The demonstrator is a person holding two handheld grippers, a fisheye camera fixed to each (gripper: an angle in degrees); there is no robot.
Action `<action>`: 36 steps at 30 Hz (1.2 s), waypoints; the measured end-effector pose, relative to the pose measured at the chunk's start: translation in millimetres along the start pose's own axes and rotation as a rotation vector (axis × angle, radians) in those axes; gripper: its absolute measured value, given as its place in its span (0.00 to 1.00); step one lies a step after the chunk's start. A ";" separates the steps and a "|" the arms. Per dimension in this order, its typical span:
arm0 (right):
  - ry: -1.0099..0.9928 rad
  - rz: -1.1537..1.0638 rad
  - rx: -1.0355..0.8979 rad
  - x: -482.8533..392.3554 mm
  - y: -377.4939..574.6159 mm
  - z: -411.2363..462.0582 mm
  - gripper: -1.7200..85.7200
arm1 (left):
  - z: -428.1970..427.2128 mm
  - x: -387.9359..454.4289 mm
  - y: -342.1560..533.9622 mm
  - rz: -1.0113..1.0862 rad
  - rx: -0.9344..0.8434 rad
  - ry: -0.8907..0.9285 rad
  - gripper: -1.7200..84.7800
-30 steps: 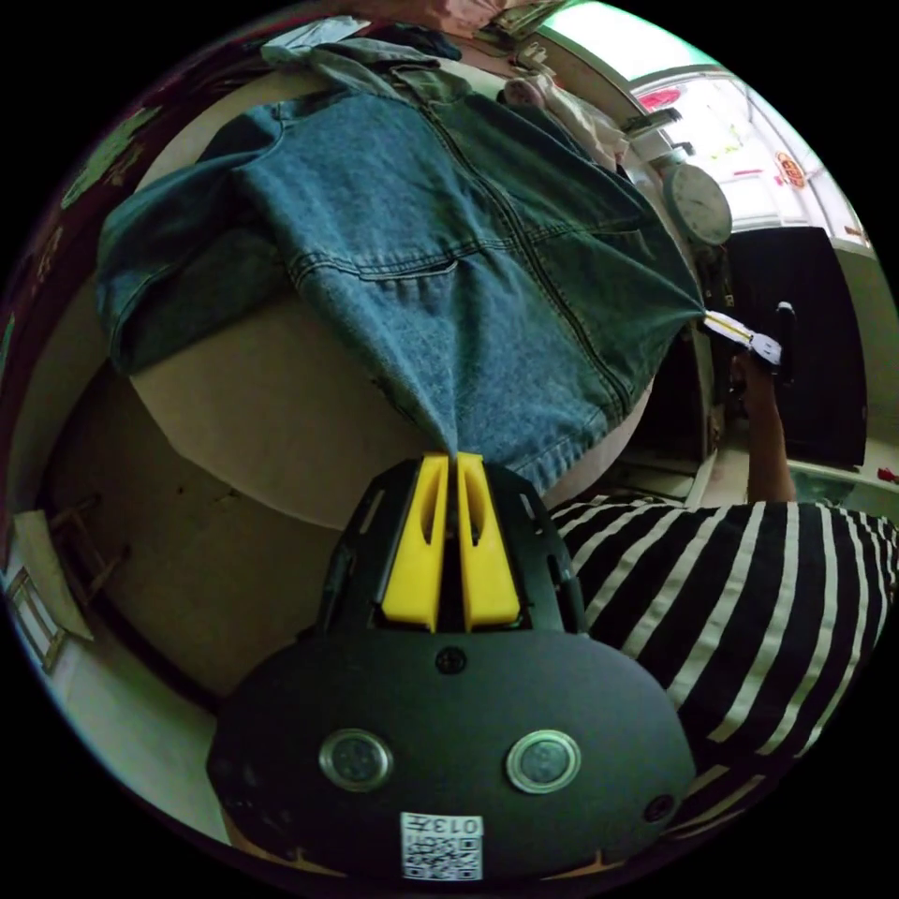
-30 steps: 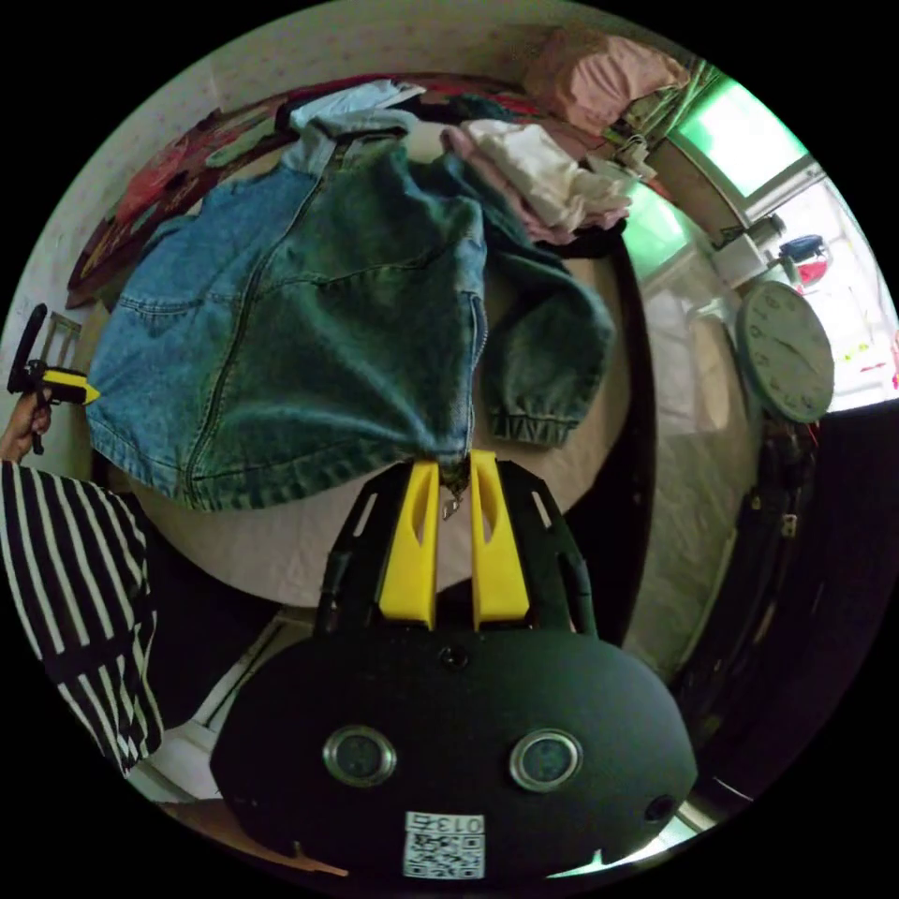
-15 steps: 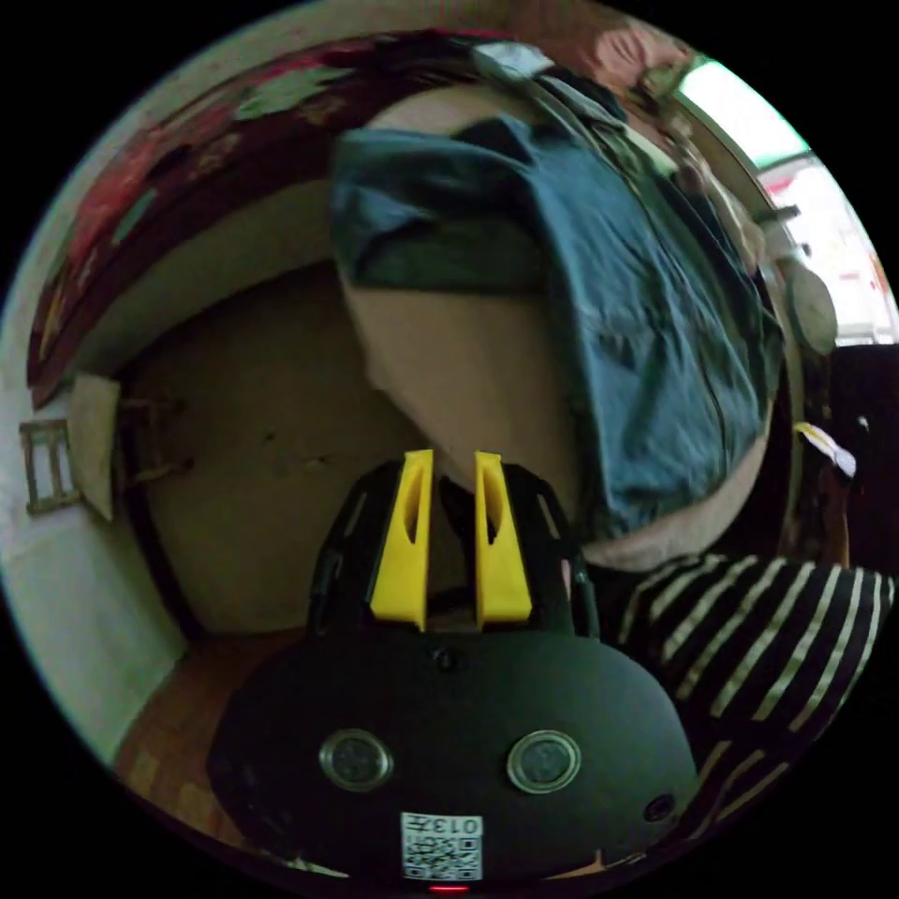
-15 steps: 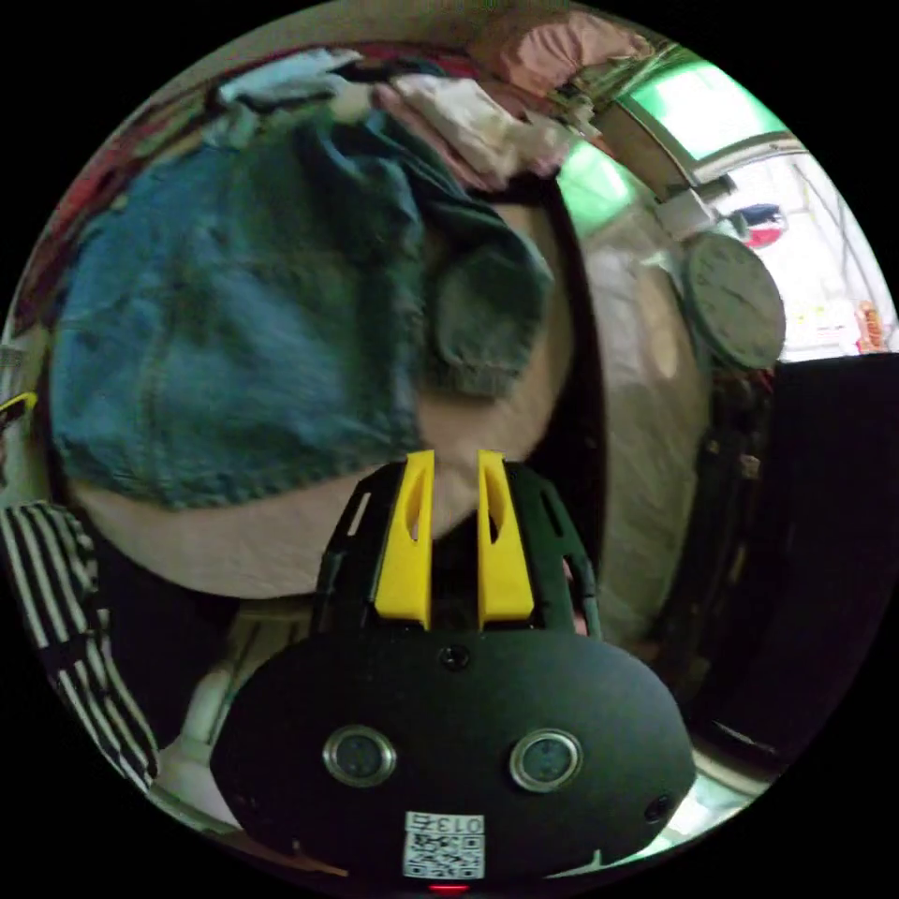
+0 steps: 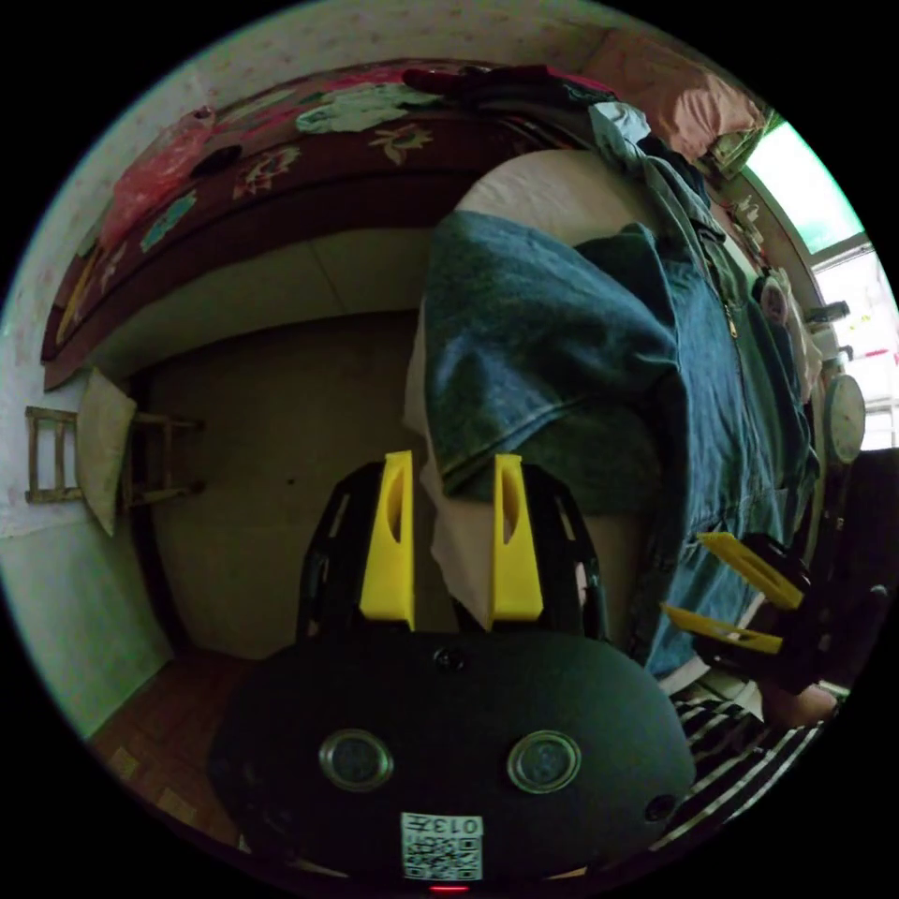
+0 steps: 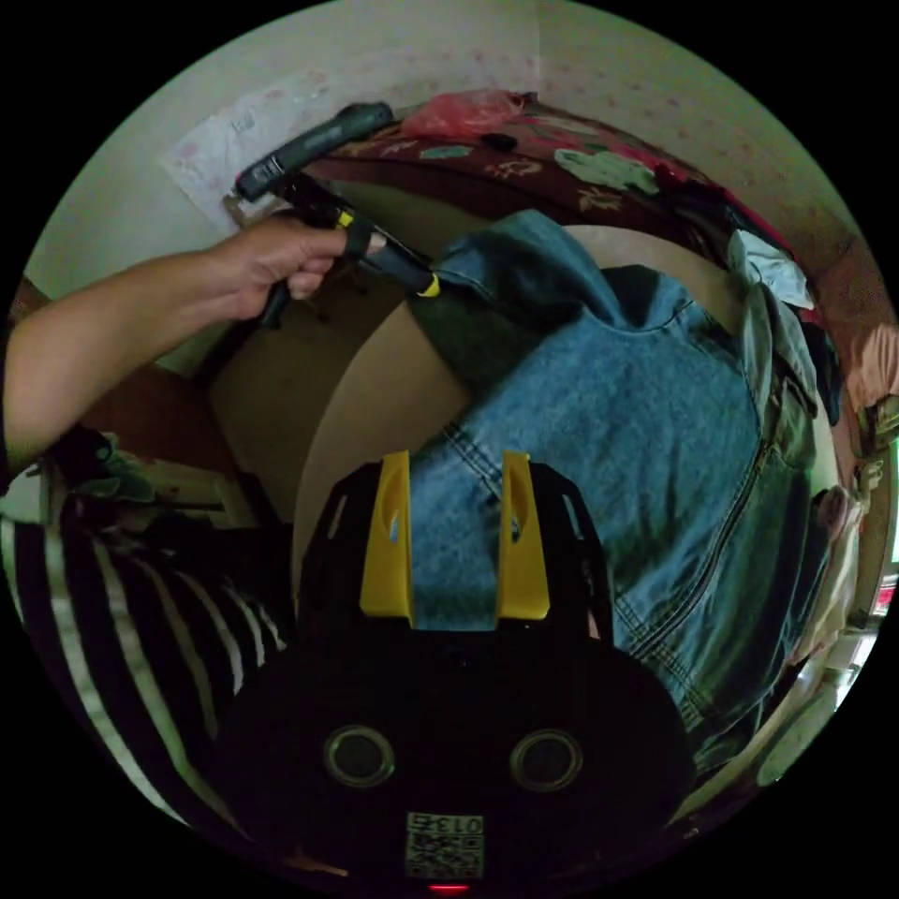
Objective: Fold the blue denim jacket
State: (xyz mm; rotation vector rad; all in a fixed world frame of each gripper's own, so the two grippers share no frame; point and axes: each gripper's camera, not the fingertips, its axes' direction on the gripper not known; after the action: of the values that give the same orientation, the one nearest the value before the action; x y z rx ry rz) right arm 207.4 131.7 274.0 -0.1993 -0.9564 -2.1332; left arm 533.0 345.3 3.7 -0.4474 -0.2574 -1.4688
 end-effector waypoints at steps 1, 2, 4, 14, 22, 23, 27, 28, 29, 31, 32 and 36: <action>0.078 -0.006 -0.038 -6.4 -7.7 14.3 0.18 | 4.6 3.3 -2.5 0.009 -0.035 -0.012 0.14; 0.093 -0.004 -0.053 -8.2 -10.0 20.6 0.17 | 4.5 6.2 -2.3 0.022 -0.035 -0.005 0.13; 0.051 0.042 -0.066 -8.9 -12.4 32.2 0.16 | 1.9 8.1 -1.5 0.033 -0.052 0.004 0.11; 0.098 -0.078 0.094 -42.1 20.2 -8.7 0.07 | -169.0 90.3 52.3 0.414 0.307 -0.278 0.03; 0.012 -0.054 0.083 -31.4 9.2 -16.8 0.13 | -113.5 106.1 59.5 0.390 0.247 -0.394 0.03; 0.007 -0.053 0.079 -29.4 6.8 -18.9 0.14 | -119.6 106.0 60.7 0.372 0.275 -0.370 0.03; 0.002 -0.078 0.188 -25.7 -8.3 -55.5 0.11 | -132.7 119.2 64.4 0.388 0.307 -0.379 0.03; 0.016 -0.101 0.212 -28.9 -11.7 -63.7 0.12 | -129.5 121.0 67.4 0.383 0.294 -0.394 0.03; 0.037 -0.106 0.227 -30.5 -13.1 -65.8 0.12 | -122.2 117.1 71.3 0.361 0.284 -0.391 0.03; 0.153 -0.118 0.236 -32.9 -18.9 -58.0 0.14 | -107.5 102.7 75.3 0.291 0.235 -0.342 0.03; 0.182 -0.104 0.232 -31.2 -20.7 -53.3 0.14 | -100.9 94.6 77.6 0.259 0.213 -0.300 0.03; 0.291 -0.135 0.104 -20.9 -41.6 -9.9 0.16 | -106.0 97.2 76.0 0.236 0.246 -0.271 0.03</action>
State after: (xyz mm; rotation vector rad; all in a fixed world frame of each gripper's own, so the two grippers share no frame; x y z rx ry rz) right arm 193.8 154.6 234.5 0.2279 -0.9249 -2.1516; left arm 606.7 214.5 -58.9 -0.4595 -0.5746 -1.1275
